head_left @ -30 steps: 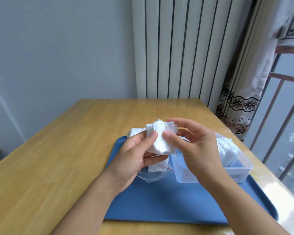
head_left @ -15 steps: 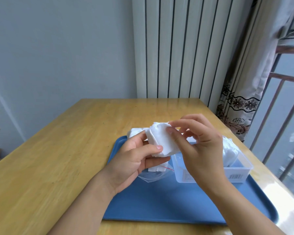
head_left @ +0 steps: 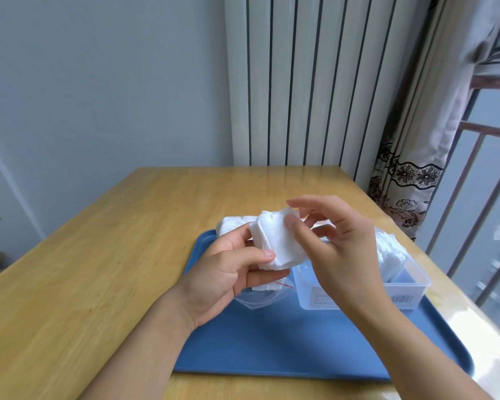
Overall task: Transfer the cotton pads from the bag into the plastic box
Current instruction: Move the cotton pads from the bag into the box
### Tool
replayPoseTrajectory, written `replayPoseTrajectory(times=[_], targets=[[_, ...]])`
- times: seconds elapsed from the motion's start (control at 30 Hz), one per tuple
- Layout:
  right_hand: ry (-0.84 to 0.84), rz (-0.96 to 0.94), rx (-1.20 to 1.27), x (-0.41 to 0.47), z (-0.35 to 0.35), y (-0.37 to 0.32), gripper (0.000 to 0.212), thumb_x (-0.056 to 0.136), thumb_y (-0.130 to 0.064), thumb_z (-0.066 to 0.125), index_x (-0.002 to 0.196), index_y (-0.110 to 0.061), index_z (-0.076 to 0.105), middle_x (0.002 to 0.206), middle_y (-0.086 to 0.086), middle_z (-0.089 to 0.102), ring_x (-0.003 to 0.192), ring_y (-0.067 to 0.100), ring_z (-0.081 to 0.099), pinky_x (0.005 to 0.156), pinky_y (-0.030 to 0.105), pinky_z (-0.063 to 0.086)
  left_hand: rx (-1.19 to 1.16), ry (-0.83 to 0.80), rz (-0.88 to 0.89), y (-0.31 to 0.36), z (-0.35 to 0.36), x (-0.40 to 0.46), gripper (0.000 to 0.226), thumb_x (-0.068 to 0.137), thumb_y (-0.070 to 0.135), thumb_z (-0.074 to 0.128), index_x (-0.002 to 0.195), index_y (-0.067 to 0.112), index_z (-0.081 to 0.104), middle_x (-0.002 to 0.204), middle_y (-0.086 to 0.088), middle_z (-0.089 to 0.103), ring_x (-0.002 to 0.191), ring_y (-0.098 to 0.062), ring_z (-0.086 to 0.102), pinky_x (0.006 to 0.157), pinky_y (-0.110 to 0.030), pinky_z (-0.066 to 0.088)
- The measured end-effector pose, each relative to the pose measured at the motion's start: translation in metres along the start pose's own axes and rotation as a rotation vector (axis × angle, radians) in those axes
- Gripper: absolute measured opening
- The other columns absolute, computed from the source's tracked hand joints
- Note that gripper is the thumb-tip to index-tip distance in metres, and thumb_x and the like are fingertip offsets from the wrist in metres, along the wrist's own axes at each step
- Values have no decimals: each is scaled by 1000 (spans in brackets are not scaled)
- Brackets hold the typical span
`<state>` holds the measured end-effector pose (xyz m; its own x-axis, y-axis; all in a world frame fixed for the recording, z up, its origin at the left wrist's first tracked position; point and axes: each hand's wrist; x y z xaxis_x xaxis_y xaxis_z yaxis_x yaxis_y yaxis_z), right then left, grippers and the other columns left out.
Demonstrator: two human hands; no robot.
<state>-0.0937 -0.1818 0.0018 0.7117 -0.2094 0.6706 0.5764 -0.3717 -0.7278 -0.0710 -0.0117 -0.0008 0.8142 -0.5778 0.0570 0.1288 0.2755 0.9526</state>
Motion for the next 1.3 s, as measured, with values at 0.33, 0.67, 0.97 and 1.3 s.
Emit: replayPoseTrajectory(times=[0.33,0.67,0.97,1.3], targets=[[80,-503,-406,2,-6,13,7,87,-4,74,86,-8,81,88,8,64,71,25,57,60,37,47,-14,21,-34,-1,1,0,48,82,8,57,130,11,63,121,-15,71,115,-31,69,86,-32,60],[-6,-744,-497,0,-15,8,17,84,10,71,90,-3,81,88,14,70,71,30,59,60,37,50,-125,29,-53,6,1,-1,38,94,1,48,128,3,64,123,-22,70,109,-38,71,78,-27,61],[-129,-454,-367,-5,-5,1,4,97,-12,62,98,-15,64,91,-8,66,87,14,59,71,28,48,-73,73,-39,4,-1,-1,35,96,-2,47,127,5,63,112,-18,73,100,-32,74,79,-30,62],[-176,51,-10,-2,-6,-4,16,84,-16,81,77,-22,68,69,-9,67,60,5,52,59,21,43,-11,36,2,-2,-3,2,48,83,5,59,131,10,63,116,-16,71,108,-25,70,87,-32,59]])
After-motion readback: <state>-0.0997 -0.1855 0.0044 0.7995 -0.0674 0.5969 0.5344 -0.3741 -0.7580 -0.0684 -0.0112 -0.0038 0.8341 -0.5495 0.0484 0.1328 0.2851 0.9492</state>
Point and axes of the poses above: each hand's wrist, its own x-axis towards the middle knuckle, its own z-axis out of the palm, y = z × x
